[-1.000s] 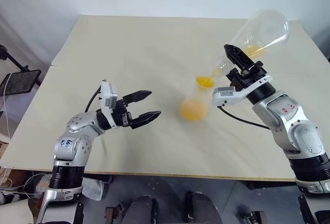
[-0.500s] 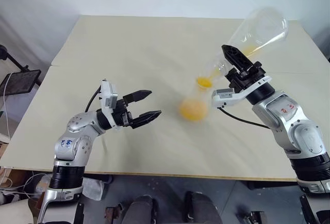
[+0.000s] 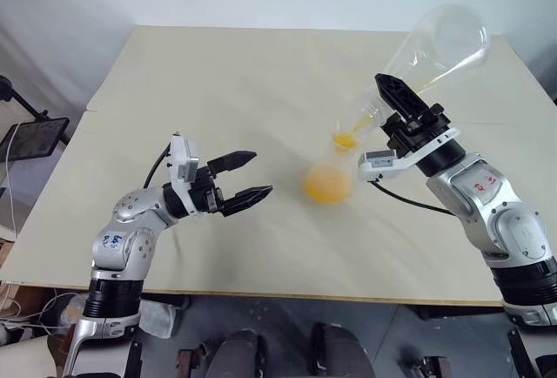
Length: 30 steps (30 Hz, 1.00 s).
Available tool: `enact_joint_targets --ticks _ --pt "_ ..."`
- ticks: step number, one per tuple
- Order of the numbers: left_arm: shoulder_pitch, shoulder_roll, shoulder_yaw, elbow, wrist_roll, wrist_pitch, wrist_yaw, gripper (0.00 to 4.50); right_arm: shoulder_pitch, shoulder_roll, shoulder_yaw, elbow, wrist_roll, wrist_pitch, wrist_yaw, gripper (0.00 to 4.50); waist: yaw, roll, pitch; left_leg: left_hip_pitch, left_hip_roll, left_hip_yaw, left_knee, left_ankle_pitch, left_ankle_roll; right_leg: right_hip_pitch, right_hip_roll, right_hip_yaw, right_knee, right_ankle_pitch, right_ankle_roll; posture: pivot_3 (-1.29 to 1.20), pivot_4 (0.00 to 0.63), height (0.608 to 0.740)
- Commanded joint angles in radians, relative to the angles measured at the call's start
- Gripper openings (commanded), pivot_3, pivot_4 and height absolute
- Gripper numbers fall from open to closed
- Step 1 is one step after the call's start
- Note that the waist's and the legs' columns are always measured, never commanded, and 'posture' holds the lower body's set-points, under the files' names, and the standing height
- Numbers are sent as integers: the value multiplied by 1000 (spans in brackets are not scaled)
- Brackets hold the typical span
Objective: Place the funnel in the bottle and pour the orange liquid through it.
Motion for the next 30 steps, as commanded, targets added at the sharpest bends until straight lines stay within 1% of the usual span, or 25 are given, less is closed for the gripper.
enact_joint_targets --ticks 1,23,27,30 --pt "-9 -4 2 -36 -8 -22 0 4500 -16 -24 -21 -10 -10 0 -27 2516 0 0 0 0 0 0 0 0 0 0 0 0 0 0 0 0 150 740" --pt "-10 -6 2 -38 -8 -24 5 4500 -17 -26 -16 3 -14 0 -30 2516 0 0 0 0 0 0 0 0 0 0 0 0 -1 0 0 0 150 740" --pt "-9 -4 2 -39 -8 -23 5 4500 -17 8 -34 -31 83 13 33 2516 0 0 0 0 0 0 0 0 0 0 0 0 -1 0 0 0 150 740" --pt "-10 -3 4 -36 -8 -23 4 4500 1 37 -55 -57 192 32 96 2516 0 0 0 0 1 0 0 0 0 0 1 0 -1 0 0 0 150 740"
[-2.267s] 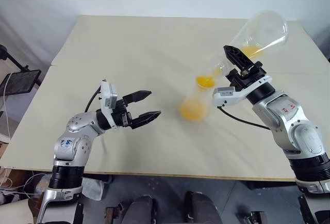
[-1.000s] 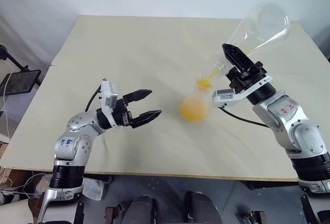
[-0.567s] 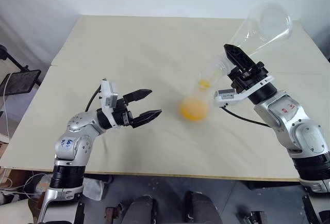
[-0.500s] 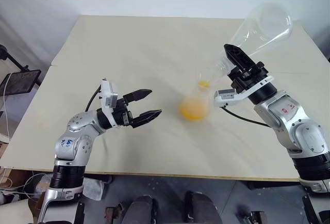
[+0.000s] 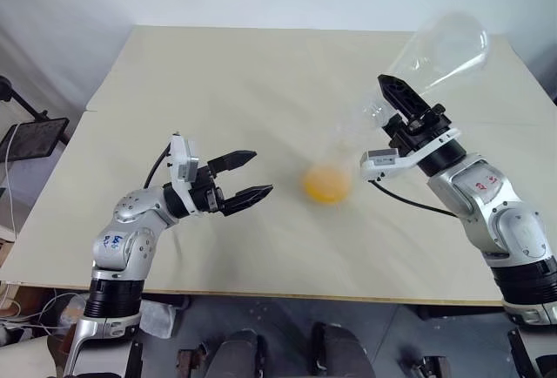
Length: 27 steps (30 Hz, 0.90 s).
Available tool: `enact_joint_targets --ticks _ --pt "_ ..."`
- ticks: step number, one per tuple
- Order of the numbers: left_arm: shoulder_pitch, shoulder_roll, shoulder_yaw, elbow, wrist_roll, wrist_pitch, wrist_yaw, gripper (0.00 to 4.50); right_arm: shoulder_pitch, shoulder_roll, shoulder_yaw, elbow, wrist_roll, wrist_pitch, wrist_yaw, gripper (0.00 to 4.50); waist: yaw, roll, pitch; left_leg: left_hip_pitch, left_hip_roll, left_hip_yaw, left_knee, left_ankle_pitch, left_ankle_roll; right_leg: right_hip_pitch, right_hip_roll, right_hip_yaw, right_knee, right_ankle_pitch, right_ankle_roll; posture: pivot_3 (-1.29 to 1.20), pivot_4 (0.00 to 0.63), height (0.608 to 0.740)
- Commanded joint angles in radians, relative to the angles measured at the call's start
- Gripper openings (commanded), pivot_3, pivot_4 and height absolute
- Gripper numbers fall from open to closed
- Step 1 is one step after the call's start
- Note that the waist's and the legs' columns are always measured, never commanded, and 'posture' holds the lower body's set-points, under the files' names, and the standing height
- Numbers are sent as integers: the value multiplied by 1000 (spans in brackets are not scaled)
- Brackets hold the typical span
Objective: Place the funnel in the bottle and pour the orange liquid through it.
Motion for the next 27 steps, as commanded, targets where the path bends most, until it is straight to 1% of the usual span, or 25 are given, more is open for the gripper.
enact_joint_targets --ticks 1,4,7,11,14,16,17,19,20,22,27 --pt "-10 2 5 -36 -8 -20 -3 4500 7 35 -67 -80 151 48 77 2516 1 0 0 0 0 0 0 0 0 0 0 0 0 0 0 0 150 740" --pt "-9 6 6 -35 -9 -18 -6 4500 19 96 -122 -135 295 149 167 2516 2 0 0 0 0 -1 0 0 0 1 0 0 -1 0 0 0 150 740" --pt "-14 10 7 -29 -10 -17 -11 4500 15 160 -214 -190 460 305 258 2516 3 0 0 0 0 -1 0 0 0 1 0 0 -1 0 0 0 150 740" --pt "-17 17 9 -22 -8 -16 -18 4500 -11 241 -399 -233 746 586 354 2516 4 0 0 0 0 -2 0 0 0 1 0 0 -1 0 0 0 150 740" --pt "-18 18 8 -18 -8 -15 -19 4500 -52 261 -539 -170 863 753 323 2516 4 0 0 0 0 -2 0 0 0 1 -1 0 0 0 0 0 150 740" --pt "-20 16 6 -17 -8 -15 -20 4500 -70 271 -606 -112 922 829 291 2516 3 0 0 0 0 -1 0 0 0 1 -1 0 0 0 0 0 150 740" --pt "-21 14 4 -16 -8 -14 -19 4500 -70 268 -628 -67 943 835 282 2516 3 0 0 0 0 -1 0 0 0 1 -1 0 1 0 0 0 150 740" --pt "-23 9 -1 -17 -9 -12 -19 4500 -48 230 -636 69 936 788 267 2516 1 0 0 0 0 -1 0 0 0 0 -1 0 1 0 0 0 150 740" --pt "-24 7 -5 -18 -9 -10 -21 4500 -52 229 -652 117 957 770 260 2516 1 0 0 0 -1 -1 -1 0 0 0 -1 0 2 0 0 0 150 740" --pt "-25 5 -11 -20 -10 -7 -23 4500 -62 223 -668 185 995 737 255 2516 0 1 0 1 -1 0 -1 0 0 0 -1 0 2 0 0 0 150 740" --pt "-25 6 -11 -22 -11 -5 -21 4500 -65 200 -651 317 1052 646 272 2516 -1 1 0 1 -1 2 -2 0 0 -1 -1 0 4 0 0 0 150 740"
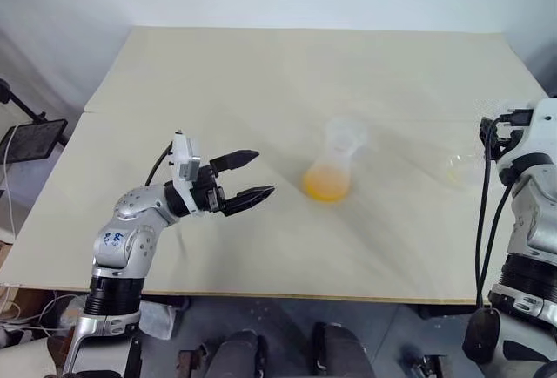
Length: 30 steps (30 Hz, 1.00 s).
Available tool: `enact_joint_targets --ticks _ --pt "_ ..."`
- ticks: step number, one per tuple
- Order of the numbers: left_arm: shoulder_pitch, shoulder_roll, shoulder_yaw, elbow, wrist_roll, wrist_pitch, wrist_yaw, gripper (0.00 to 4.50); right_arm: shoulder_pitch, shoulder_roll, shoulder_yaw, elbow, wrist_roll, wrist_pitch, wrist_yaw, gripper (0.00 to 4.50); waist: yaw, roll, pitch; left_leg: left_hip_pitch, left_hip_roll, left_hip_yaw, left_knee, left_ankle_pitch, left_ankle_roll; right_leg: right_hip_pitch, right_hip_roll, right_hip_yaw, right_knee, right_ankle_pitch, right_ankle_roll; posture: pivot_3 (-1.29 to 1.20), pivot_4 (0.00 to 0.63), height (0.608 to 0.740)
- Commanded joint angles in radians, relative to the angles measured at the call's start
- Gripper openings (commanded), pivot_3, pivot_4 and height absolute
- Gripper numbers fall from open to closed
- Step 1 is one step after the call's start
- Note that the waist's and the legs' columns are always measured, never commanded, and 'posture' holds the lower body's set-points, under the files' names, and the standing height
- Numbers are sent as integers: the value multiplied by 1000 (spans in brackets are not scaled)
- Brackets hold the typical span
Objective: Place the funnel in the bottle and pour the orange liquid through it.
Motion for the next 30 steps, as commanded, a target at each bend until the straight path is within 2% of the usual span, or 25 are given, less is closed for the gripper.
enact_joint_targets --ticks 1,5,7,11,22,26,30 --pt "-10 3 5 -26 -12 -7 -3 4500 -11 -21 -12 62 57 -72 5 2516 0 0 0 0 0 0 0 0 0 0 0 0 0 0 0 0 150 740" --pt "-13 5 7 -24 -12 -7 -3 4500 -21 -24 -19 89 124 -102 12 2516 0 0 0 0 0 0 1 0 0 1 0 1 0 0 0 0 150 740" --pt "-13 5 6 -22 -11 -9 -5 4500 -32 -26 -30 100 163 -110 21 3263 -2 0 0 0 0 0 1 0 0 1 0 1 0 0 0 0 150 740" --pt "-23 2 5 -14 -9 -13 -6 4500 -15 -50 -25 84 186 -102 15 4479 0 0 0 0 1 -1 1 0 0 1 0 1 0 0 0 0 150 740" --pt "-24 18 13 14 -7 -16 -30 4500 153 -167 -101 -78 323 -96 138 4479 9 0 0 -2 0 -2 1 0 0 1 -1 1 -3 0 0 0 150 740" --pt "-21 31 19 28 -5 -16 -41 4500 202 -176 -162 -88 358 -164 146 4479 8 0 0 -1 0 -1 1 0 0 2 0 1 -3 0 0 0 150 740" --pt "-5 51 27 31 -9 -11 -52 4500 317 -208 -259 -155 465 -178 277 4479 16 0 0 -1 0 -2 1 0 0 2 0 1 -3 0 0 0 150 740"
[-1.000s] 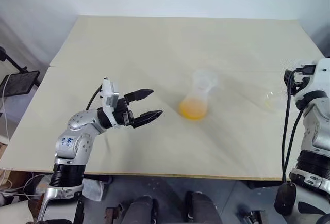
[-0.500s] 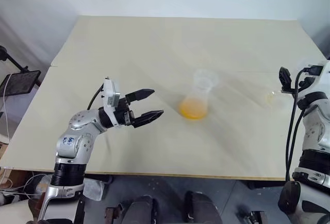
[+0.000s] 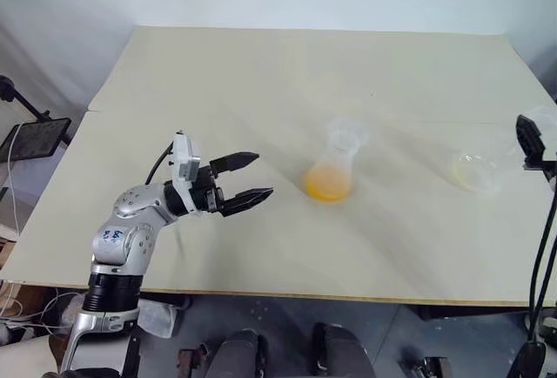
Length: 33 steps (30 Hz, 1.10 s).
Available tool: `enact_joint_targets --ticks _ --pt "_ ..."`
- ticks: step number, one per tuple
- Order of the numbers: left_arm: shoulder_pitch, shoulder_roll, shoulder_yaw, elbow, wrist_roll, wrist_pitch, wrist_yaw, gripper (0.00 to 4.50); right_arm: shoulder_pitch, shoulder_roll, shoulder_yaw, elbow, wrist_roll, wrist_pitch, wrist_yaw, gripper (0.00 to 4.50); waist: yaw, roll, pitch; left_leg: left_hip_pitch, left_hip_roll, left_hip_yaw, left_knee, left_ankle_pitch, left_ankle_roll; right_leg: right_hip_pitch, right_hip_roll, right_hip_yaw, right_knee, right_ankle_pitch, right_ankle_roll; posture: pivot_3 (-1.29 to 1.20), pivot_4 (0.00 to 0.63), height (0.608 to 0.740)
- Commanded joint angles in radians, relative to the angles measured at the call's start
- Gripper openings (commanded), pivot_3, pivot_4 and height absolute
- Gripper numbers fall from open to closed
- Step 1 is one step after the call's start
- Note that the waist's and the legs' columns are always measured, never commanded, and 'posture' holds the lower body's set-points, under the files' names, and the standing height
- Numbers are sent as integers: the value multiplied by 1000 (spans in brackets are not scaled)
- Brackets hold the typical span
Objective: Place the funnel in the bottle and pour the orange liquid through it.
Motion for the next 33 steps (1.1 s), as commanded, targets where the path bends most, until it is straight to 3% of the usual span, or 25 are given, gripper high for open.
enact_joint_targets --ticks 1,10,17,24,33 --pt "9 22 29 -19 -11 -10 -11 4500 62 -27 -120 -107 128 -44 114 4479 5 0 0 0 0 0 0 0 0 0 0 0 -1 0 0 0 150 740" --pt "54 55 52 -22 -14 -7 -32 4500 286 -24 -211 -294 298 22 228 4479 15 0 0 1 0 0 0 0 1 2 0 1 -4 0 0 0 150 740" --pt "110 153 68 -32 17 -33 -87 4500 609 -17 -106 -565 330 17 458 4479 15 0 0 2 0 -1 -3 0 0 2 0 1 -4 0 0 0 150 740" --pt "211 214 100 -52 80 -121 -76 4500 689 -4 51 -602 248 -114 606 4479 14 0 0 4 1 -1 -3 0 0 5 -3 2 -9 0 0 0 150 740" --pt "255 229 118 -72 80 -143 -65 4500 656 -13 77 -486 196 -230 668 4479 16 -1 0 3 1 -2 -4 -1 0 5 -5 1 -10 0 0 0 150 740"
